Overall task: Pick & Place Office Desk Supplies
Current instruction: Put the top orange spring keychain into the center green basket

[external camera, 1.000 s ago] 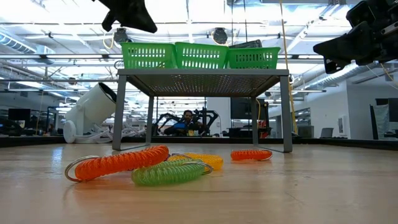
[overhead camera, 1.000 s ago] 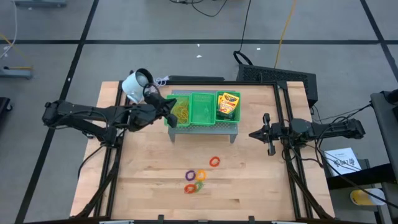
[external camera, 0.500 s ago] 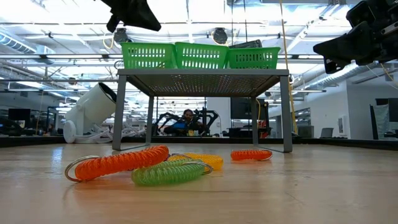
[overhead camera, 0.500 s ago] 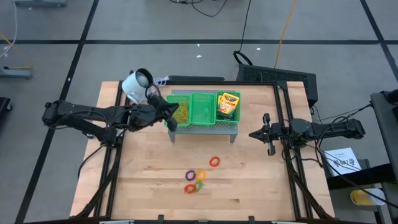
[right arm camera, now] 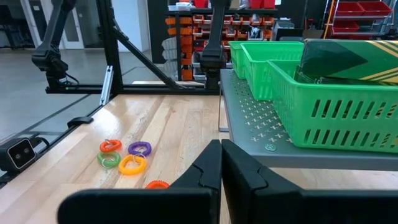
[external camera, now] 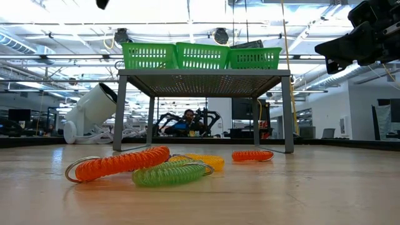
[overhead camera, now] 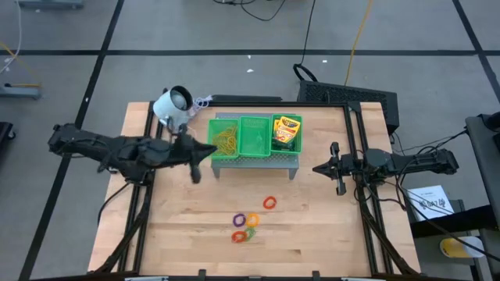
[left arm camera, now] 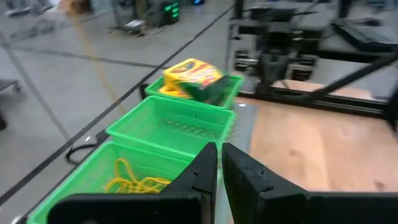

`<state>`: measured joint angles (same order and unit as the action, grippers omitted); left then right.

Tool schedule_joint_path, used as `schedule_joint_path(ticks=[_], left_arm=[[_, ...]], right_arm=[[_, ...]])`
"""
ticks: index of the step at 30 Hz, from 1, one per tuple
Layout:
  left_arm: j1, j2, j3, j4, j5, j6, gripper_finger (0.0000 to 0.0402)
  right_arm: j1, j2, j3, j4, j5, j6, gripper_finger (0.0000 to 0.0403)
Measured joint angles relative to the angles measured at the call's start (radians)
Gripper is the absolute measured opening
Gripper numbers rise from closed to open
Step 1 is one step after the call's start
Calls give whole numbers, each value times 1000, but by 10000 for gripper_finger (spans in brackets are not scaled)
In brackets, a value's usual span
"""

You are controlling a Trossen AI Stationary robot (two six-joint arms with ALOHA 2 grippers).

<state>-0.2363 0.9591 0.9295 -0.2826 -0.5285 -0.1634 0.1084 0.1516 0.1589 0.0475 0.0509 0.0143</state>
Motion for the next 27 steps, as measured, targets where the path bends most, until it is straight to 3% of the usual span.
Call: schedule_joint_path(ticks=[10, 21, 27], left_arm=[[-170, -278, -306, 227, -135, 48, 35], [-204, -540, -522, 295, -42, 53, 35], [-204, -643, -598, 292, -53, 56, 35]], right_arm=[[0, 0, 0, 0, 0, 0, 0], [0, 0, 0, 52, 0, 66, 0], [0, 0, 0, 161, 0, 97, 0]])
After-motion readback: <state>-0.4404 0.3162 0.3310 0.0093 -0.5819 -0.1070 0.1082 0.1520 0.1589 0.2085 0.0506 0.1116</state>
